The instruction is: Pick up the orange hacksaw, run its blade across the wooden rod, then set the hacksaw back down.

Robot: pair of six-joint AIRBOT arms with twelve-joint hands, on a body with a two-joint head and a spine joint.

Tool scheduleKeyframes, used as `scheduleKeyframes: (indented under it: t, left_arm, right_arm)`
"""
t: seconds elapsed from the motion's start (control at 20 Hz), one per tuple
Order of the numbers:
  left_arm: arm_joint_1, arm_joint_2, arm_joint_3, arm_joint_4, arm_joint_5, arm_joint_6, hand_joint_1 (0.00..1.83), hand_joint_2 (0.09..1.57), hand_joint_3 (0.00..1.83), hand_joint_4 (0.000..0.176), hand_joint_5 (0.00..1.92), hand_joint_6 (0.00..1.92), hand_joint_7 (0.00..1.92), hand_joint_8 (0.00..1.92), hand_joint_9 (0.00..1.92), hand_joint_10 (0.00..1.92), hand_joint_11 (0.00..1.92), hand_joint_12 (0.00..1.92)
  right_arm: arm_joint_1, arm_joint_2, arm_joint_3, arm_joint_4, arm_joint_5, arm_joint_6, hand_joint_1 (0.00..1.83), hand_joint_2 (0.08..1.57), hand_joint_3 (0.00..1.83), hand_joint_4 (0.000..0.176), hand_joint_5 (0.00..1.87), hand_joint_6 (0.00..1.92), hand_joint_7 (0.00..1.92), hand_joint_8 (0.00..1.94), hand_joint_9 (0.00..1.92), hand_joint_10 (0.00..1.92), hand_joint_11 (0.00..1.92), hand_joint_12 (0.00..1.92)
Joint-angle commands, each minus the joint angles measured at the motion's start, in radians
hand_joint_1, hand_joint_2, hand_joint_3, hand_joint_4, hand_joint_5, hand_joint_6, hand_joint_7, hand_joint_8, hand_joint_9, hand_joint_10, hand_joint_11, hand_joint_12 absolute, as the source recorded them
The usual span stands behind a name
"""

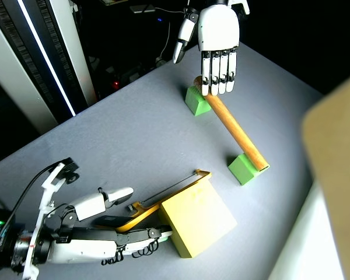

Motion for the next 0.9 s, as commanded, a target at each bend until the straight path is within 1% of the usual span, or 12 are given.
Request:
scheduleKeyframes:
  t: [0.0, 0.05, 0.1, 0.15, 0.2, 0.25, 0.3, 0.35, 0.4, 0.45, 0.65, 0.85]
  left_arm:
    - [-0.004, 0.009, 0.000, -0.006, -0.029, -0.001, 0.03, 1.17, 0.00, 0.000, 0.20, 0.00, 0.19, 0.00, 0.17, 0.00, 0.00, 0.42]
    - [-0.004, 0.009, -0.001, -0.006, -0.029, -0.001, 0.03, 1.17, 0.00, 0.000, 0.20, 0.00, 0.19, 0.00, 0.17, 0.00, 0.00, 0.41]
    - [-0.002, 0.008, -0.002, -0.006, -0.029, -0.001, 0.02, 1.17, 0.00, 0.000, 0.20, 0.00, 0.19, 0.00, 0.17, 0.00, 0.00, 0.43]
    - [0.003, 0.008, -0.003, -0.006, -0.029, -0.001, 0.02, 1.17, 0.00, 0.000, 0.20, 0.00, 0.20, 0.00, 0.18, 0.00, 0.00, 0.45]
    - [0.006, 0.008, -0.004, -0.006, -0.029, -0.001, 0.02, 1.17, 0.00, 0.000, 0.20, 0.00, 0.20, 0.00, 0.17, 0.00, 0.00, 0.42]
    - [0.008, 0.009, -0.006, -0.006, -0.029, -0.001, 0.02, 1.17, 0.00, 0.000, 0.20, 0.00, 0.20, 0.00, 0.17, 0.00, 0.00, 0.42]
    - [0.008, 0.009, -0.009, -0.006, -0.029, -0.001, 0.04, 1.17, 0.00, 0.000, 0.22, 0.01, 0.22, 0.01, 0.20, 0.01, 0.00, 0.46]
    - [0.008, 0.010, -0.013, -0.006, -0.029, -0.001, 0.04, 1.17, 0.00, 0.000, 0.22, 0.01, 0.22, 0.01, 0.20, 0.01, 0.00, 0.46]
    - [0.008, 0.010, -0.016, -0.006, -0.029, -0.001, 0.04, 1.17, 0.00, 0.000, 0.23, 0.00, 0.23, 0.00, 0.21, 0.01, 0.00, 0.49]
    - [0.008, 0.010, -0.019, -0.006, -0.029, -0.001, 0.00, 1.17, 0.00, 0.000, 0.22, 0.00, 0.22, 0.00, 0.20, 0.00, 0.00, 0.50]
    - [0.007, 0.011, -0.022, -0.006, -0.037, -0.001, 0.02, 1.18, 0.00, 0.000, 0.21, 0.00, 0.21, 0.00, 0.19, 0.00, 0.00, 0.48]
    - [0.007, 0.011, -0.017, -0.006, -0.038, -0.001, 0.02, 1.17, 0.00, 0.000, 0.22, 0.00, 0.22, 0.00, 0.20, 0.00, 0.00, 0.46]
  right_arm:
    - [0.005, -0.005, -0.008, 0.015, 0.067, 0.001, 1.31, 1.10, 0.00, 0.000, 0.40, 0.02, 0.36, 0.01, 0.38, 0.04, 0.12, 0.99]
    - [0.007, -0.005, -0.011, 0.015, 0.067, -0.004, 1.39, 1.10, 0.00, 0.000, 0.49, 0.01, 0.48, 0.01, 0.52, 0.03, 0.23, 1.11]
    - [0.009, -0.005, -0.011, 0.015, 0.070, -0.013, 1.41, 1.11, 0.00, 0.000, 0.54, 0.01, 0.55, 0.01, 0.60, 0.03, 0.32, 1.09]
    - [0.013, -0.002, -0.011, 0.015, 0.074, -0.022, 1.81, 1.08, 0.00, 0.000, 0.74, 0.04, 0.79, 0.03, 0.84, 0.07, 0.65, 1.51]
    - [0.015, 0.003, -0.011, 0.015, 0.081, -0.028, 1.54, 1.14, 0.02, 0.000, 0.72, 1.00, 0.80, 0.83, 0.87, 0.94, 0.81, 1.60]
    - [0.015, 0.008, -0.011, 0.015, 0.087, -0.032, 1.54, 1.14, 0.02, 0.000, 0.72, 1.00, 0.80, 0.83, 0.87, 0.94, 0.81, 1.60]
    - [0.014, 0.013, -0.011, 0.015, 0.094, -0.033, 1.48, 1.14, 0.00, 0.000, 0.77, 1.08, 0.86, 1.00, 0.92, 1.13, 0.81, 1.65]
    - [0.013, 0.017, -0.011, 0.015, 0.097, -0.033, 1.48, 1.14, 0.00, 0.000, 0.77, 1.08, 0.86, 1.00, 0.92, 1.13, 0.81, 1.65]
    - [0.012, 0.021, -0.011, 0.015, 0.100, -0.036, 1.49, 1.13, 0.00, 0.000, 0.81, 0.98, 0.91, 0.99, 0.93, 1.13, 0.81, 1.66]
    - [0.010, 0.028, -0.016, 0.015, 0.100, -0.041, 1.38, 1.12, 0.00, 0.000, 0.85, 0.96, 0.98, 0.97, 0.95, 1.28, 0.82, 1.42]
    - [0.004, 0.047, -0.032, 0.015, 0.138, -0.076, 1.38, 1.10, 0.00, 0.000, 0.93, 0.88, 1.02, 0.89, 0.98, 1.24, 0.84, 1.41]
    - [0.016, 0.084, -0.049, 0.014, 0.219, -0.159, 1.38, 1.10, 0.00, 0.000, 0.94, 0.87, 1.02, 0.88, 0.99, 1.23, 0.83, 1.41]
